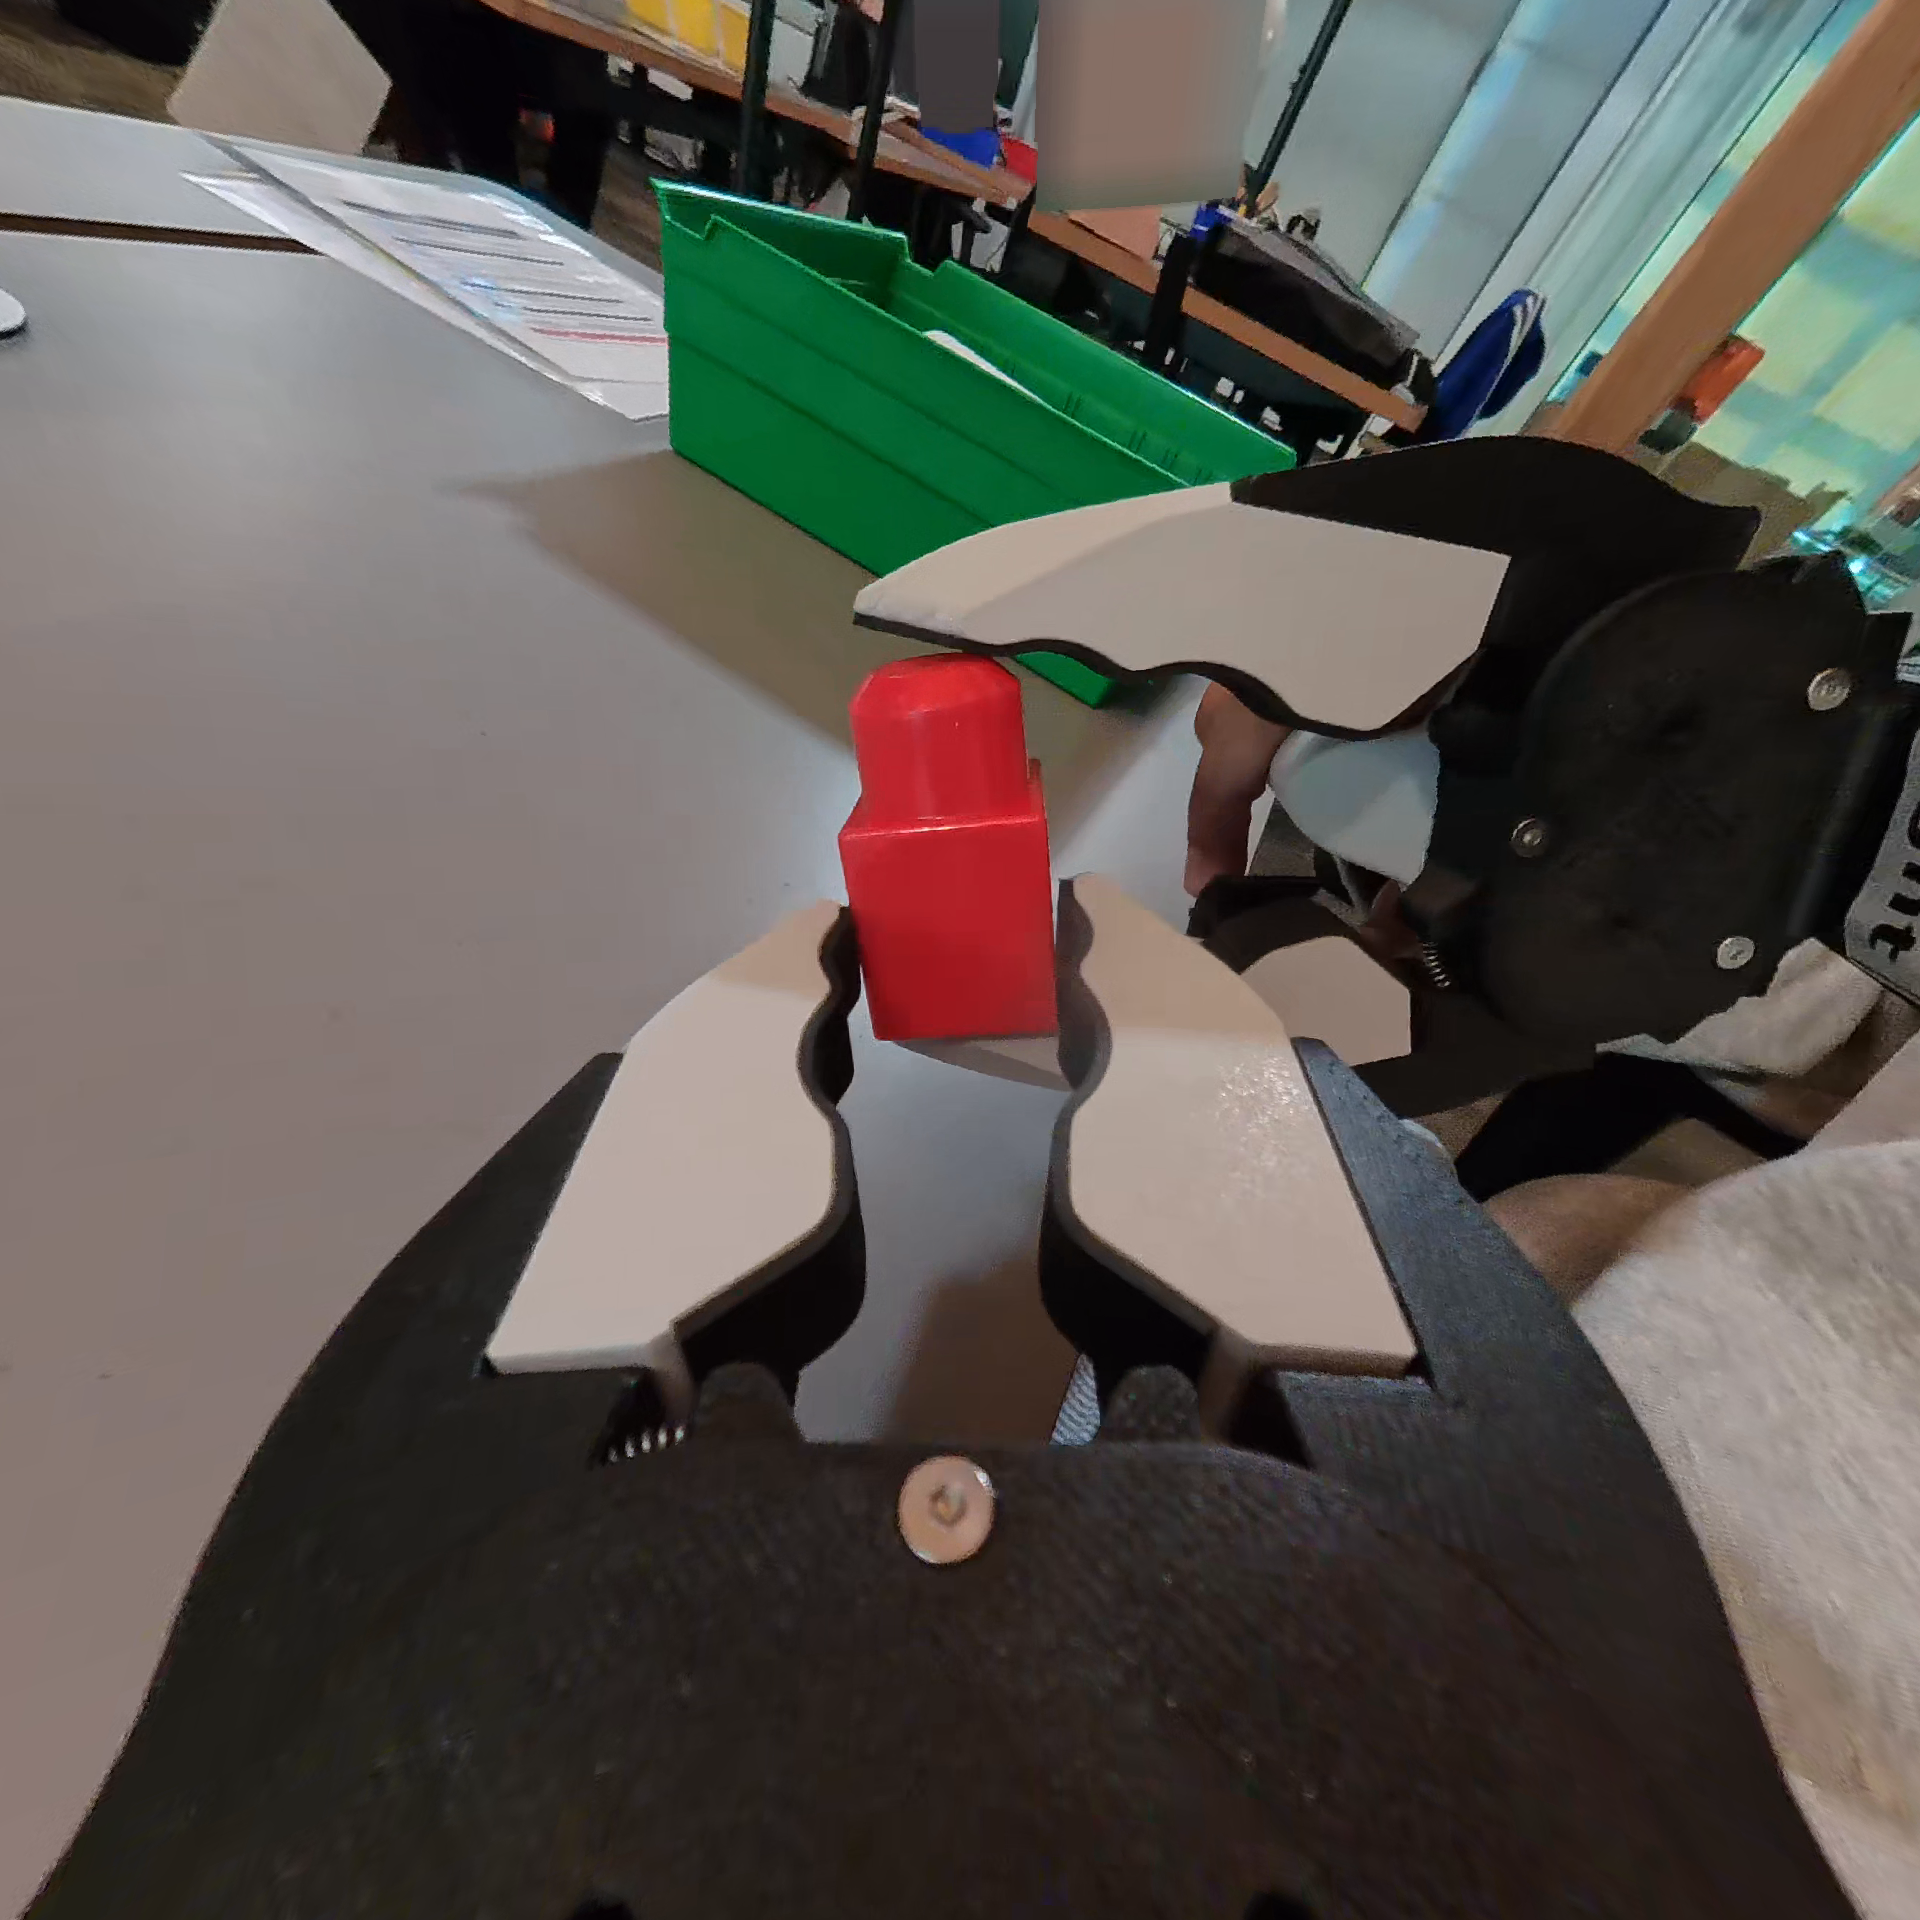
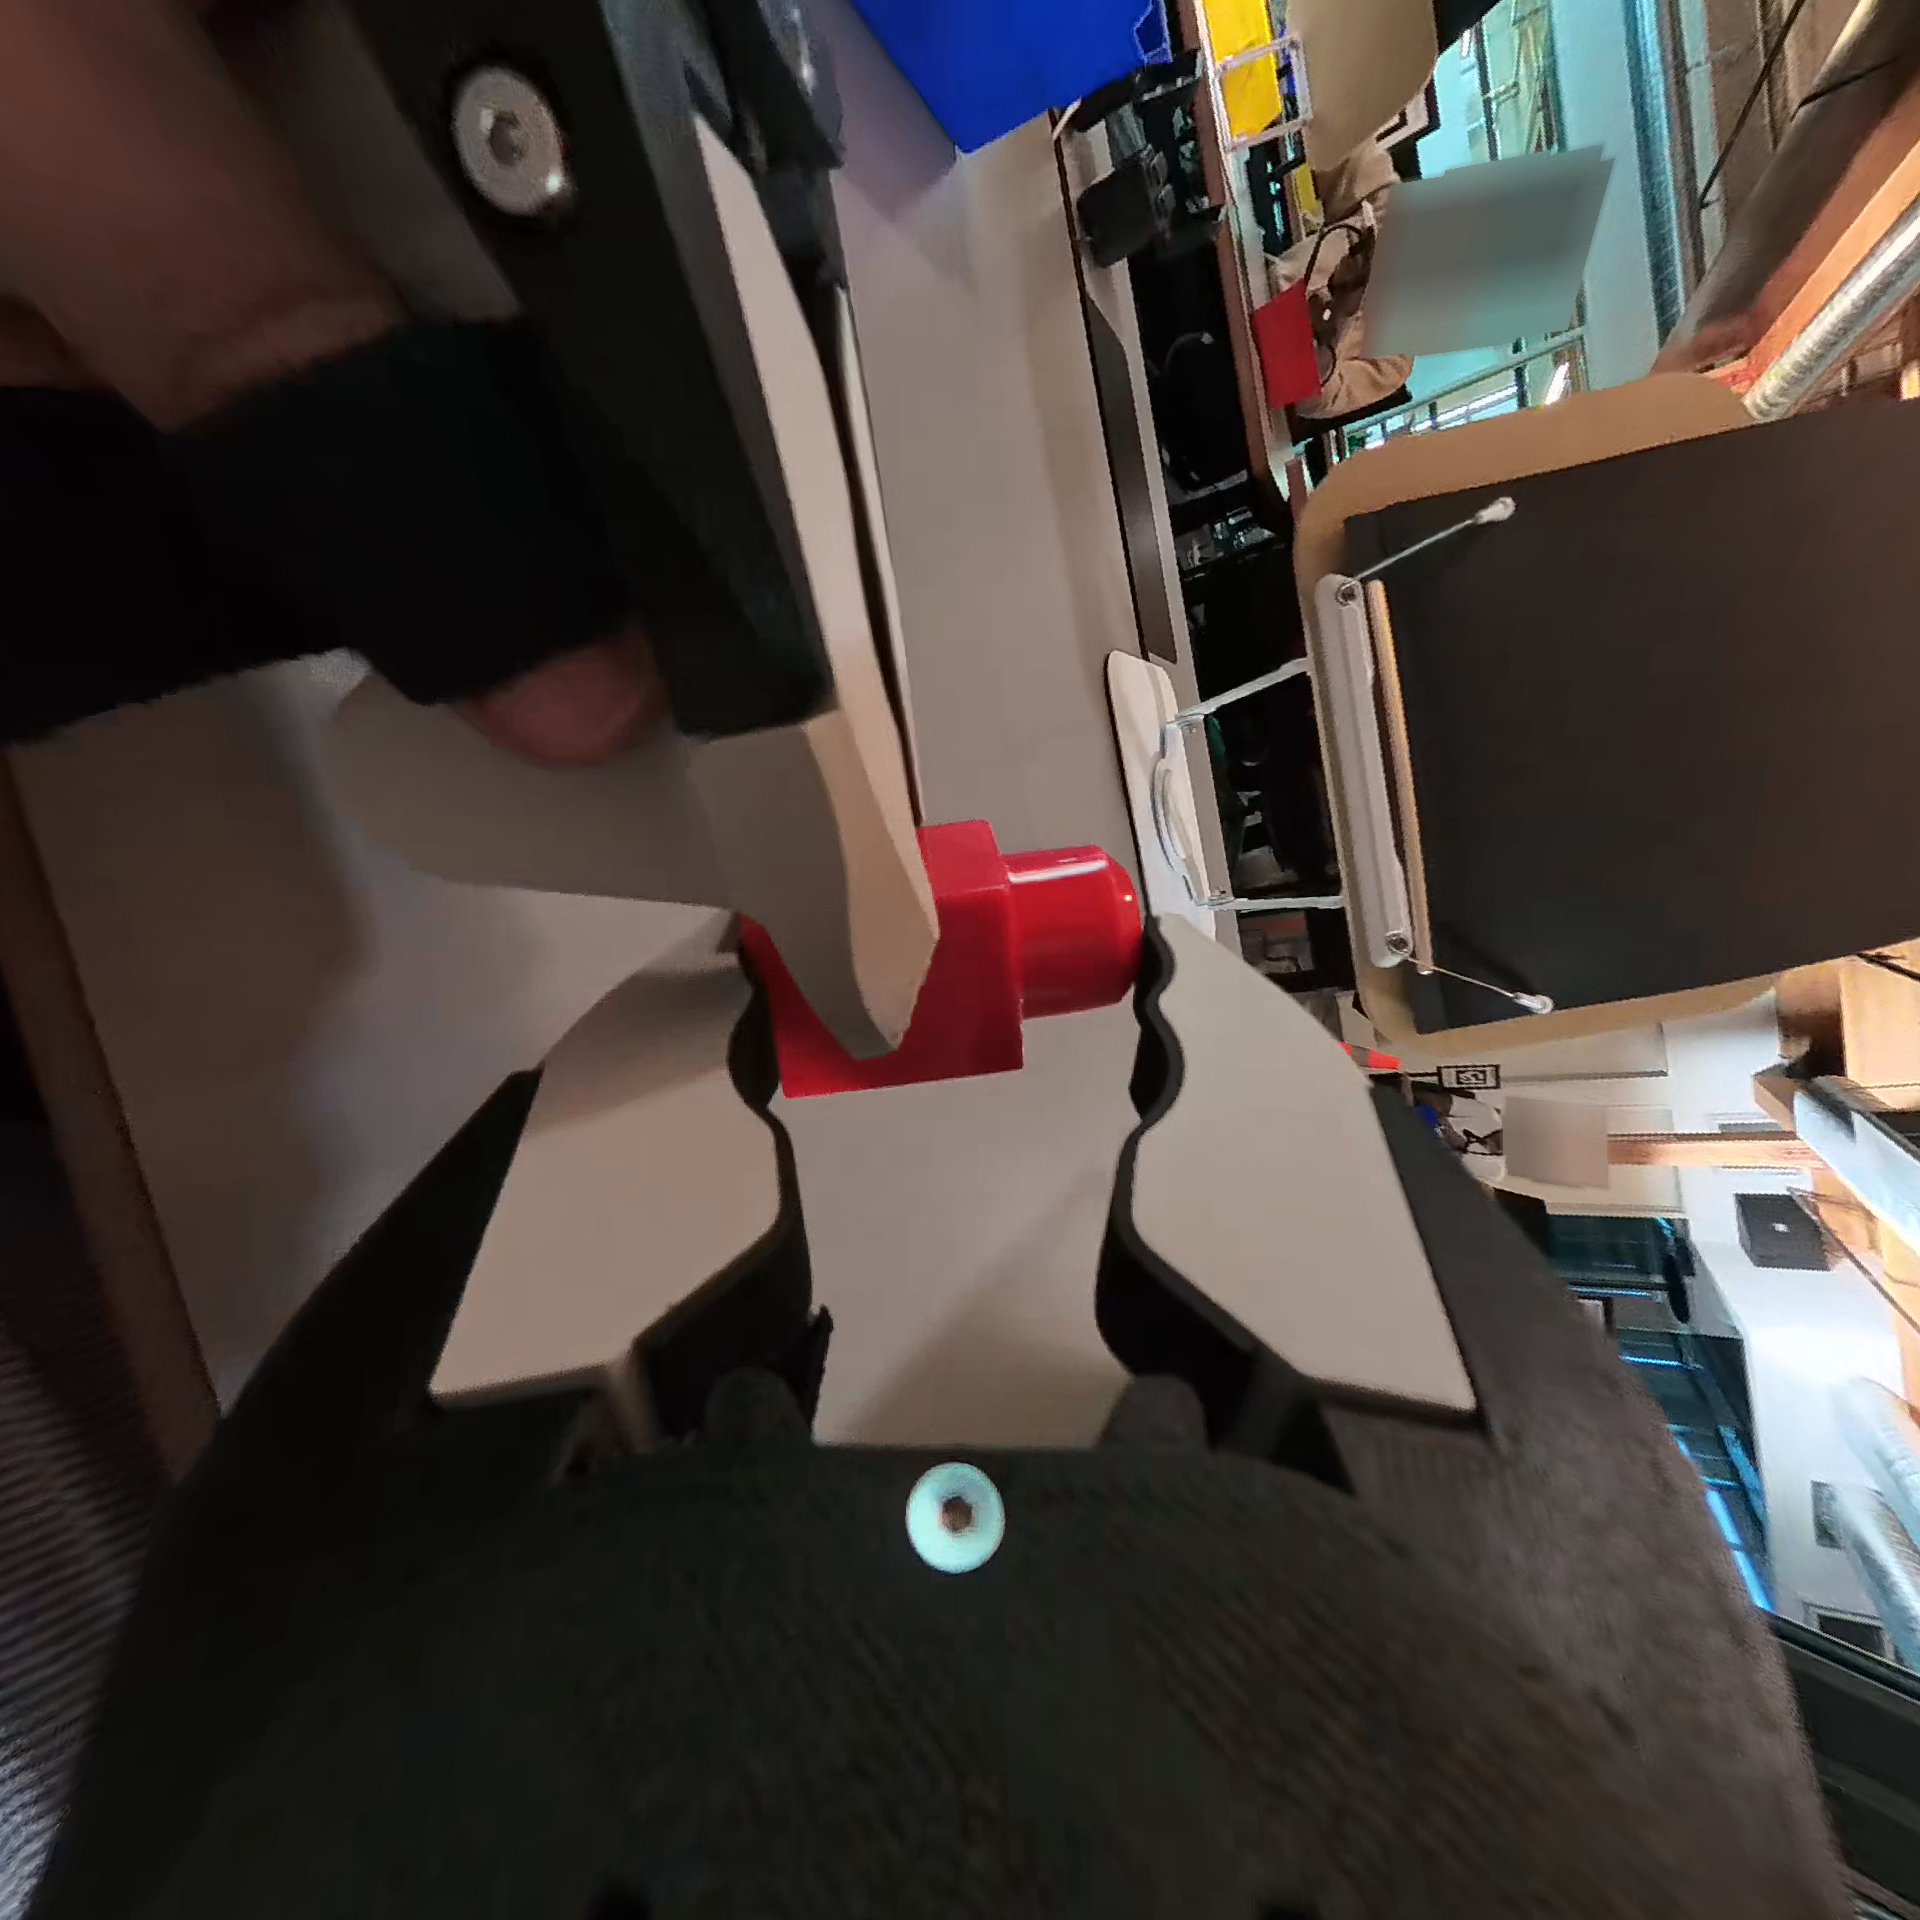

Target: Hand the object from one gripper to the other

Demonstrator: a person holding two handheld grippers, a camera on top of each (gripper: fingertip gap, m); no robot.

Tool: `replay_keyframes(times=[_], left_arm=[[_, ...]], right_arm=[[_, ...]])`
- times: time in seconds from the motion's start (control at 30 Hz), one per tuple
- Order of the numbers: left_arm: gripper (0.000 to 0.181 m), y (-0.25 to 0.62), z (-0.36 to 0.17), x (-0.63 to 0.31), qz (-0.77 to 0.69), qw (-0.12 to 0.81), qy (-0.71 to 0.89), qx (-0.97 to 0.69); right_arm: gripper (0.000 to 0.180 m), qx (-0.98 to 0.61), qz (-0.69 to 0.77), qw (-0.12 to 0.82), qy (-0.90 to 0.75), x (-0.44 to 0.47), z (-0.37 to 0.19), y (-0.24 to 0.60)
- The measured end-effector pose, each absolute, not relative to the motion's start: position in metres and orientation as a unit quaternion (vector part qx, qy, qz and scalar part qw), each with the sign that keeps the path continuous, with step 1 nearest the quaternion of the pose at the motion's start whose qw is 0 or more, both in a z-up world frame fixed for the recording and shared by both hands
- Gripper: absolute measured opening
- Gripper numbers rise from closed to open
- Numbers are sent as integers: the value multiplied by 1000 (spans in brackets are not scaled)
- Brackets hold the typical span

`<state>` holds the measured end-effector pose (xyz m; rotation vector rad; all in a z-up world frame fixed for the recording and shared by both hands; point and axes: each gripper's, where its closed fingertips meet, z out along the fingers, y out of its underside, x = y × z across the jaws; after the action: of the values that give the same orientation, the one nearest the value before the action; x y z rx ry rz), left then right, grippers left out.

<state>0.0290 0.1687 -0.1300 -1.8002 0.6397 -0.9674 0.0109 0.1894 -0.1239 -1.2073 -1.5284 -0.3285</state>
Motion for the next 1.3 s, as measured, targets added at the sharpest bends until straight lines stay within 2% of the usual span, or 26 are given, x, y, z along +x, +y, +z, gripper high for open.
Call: replay_keyframes(times=[0.13,0.33,0.5,0.63,0.73,0.9,1.03,1.13,1.3], left_arm=[[36,170,-126,27,-415,478,251,-732],[35,183,-109,6,-464,506,206,-697],[35,185,-90,-7,-528,517,183,-648],[35,171,-81,3,-567,509,214,-611],[35,155,-75,16,-584,498,259,-586],[35,139,-77,29,-591,479,303,-574],[35,135,-78,33,-599,467,311,-571],[35,131,-80,36,-601,459,319,-572],[35,134,-81,37,-597,465,311,-575]], right_arm=[[68,-515,-116,554,-644,11,-122,191],[85,-586,54,547,-595,19,-120,205],[73,-604,321,537,-494,20,-92,201],[59,-569,547,472,-394,24,-60,185],[47,-544,633,419,-357,27,-50,178],[45,-503,675,383,-381,27,-42,158],[40,-505,651,382,-418,19,-50,148],[29,-506,634,386,-438,16,-55,144],[29,-510,623,397,-441,17,-53,146]])
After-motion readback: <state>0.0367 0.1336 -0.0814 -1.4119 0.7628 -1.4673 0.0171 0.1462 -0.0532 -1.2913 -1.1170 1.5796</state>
